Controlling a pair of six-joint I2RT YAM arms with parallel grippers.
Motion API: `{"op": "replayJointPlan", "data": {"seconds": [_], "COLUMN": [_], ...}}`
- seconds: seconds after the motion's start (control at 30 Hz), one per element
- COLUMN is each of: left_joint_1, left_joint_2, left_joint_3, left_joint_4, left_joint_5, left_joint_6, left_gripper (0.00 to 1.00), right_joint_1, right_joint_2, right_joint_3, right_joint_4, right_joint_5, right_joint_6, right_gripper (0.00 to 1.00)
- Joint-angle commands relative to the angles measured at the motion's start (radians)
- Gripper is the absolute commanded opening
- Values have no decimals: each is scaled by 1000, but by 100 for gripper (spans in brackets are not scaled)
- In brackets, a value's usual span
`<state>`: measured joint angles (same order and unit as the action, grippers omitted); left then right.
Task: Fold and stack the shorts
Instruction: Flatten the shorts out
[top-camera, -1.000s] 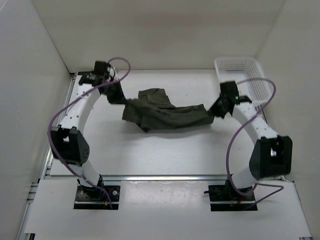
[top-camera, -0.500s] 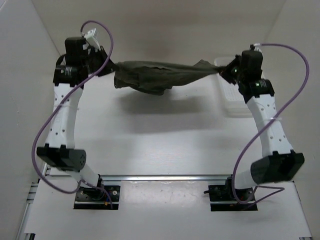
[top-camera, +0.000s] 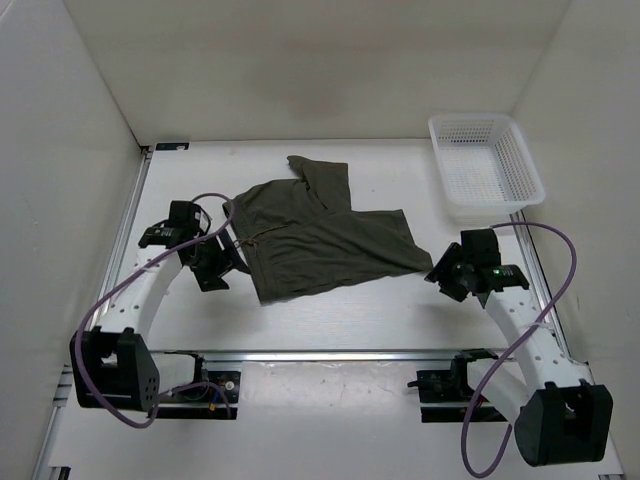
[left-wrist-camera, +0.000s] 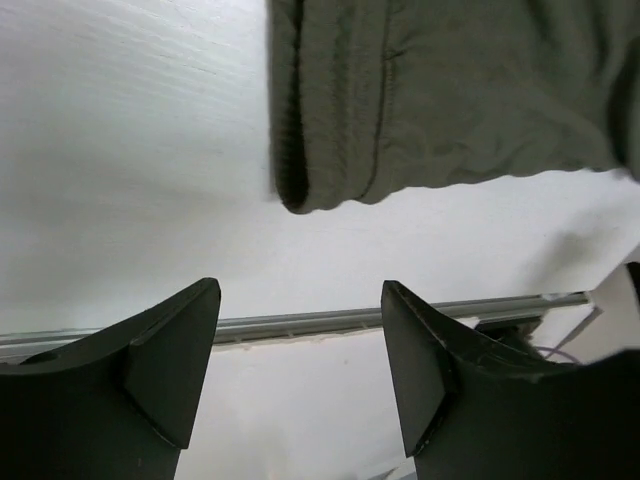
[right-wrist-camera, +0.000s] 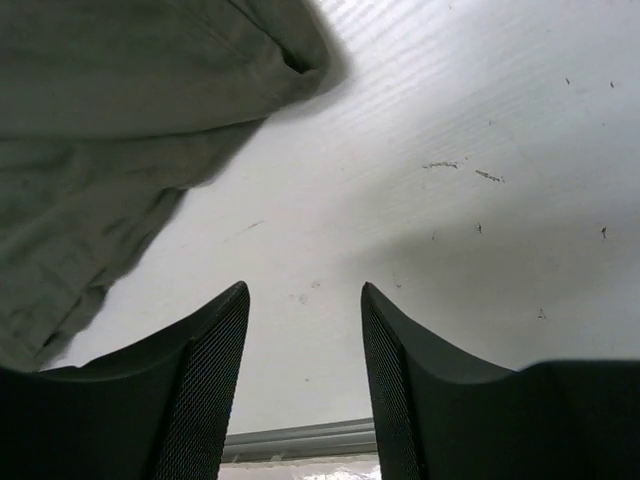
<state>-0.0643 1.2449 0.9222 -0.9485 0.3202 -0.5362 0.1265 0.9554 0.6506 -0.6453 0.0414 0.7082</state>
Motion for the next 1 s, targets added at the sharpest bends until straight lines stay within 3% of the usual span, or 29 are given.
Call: {"op": "replayJointPlan", "data": {"seconds": [0.0,0.1,0.23,0.33,0.73,0.8,0.93,0.97], "left_joint_1": [3,-37,-74,-83,-187,-196,-183,-172], "left_joint_2": [-91,-114,-137,-110,123,178,215,215], "left_joint_3": [-3,-68,-228,-267,-220,-197,-174,-174], "left_joint_4": [-9,-18,68,141,330,330,340,340], "left_joint_5": [-15,-6,52,53,-9,-9,-33,-33], "left_joint_6": [-134,-206,-329,-363,-413,-413,-378,-364], "left_gripper": [76,77,87,92,91,84,11,10], "right_joint_1": [-2,-2,-2,7,7,7,7,-2], "right_joint_2": [-33,-9,31,74,282,310,367,376], "right_joint_3": [43,43,43,53,107,118,148,149], "right_joint_4": [-25,-25,-1,12,78,87,110,110], "right_joint_5": [-3,-15,-49,-83,-209,-221,-195,-186], "right_joint_6": [17,17,17,-3,-44,-35,-35,-35], "right_gripper": [54,54,54,54,64,64,64,63]}}
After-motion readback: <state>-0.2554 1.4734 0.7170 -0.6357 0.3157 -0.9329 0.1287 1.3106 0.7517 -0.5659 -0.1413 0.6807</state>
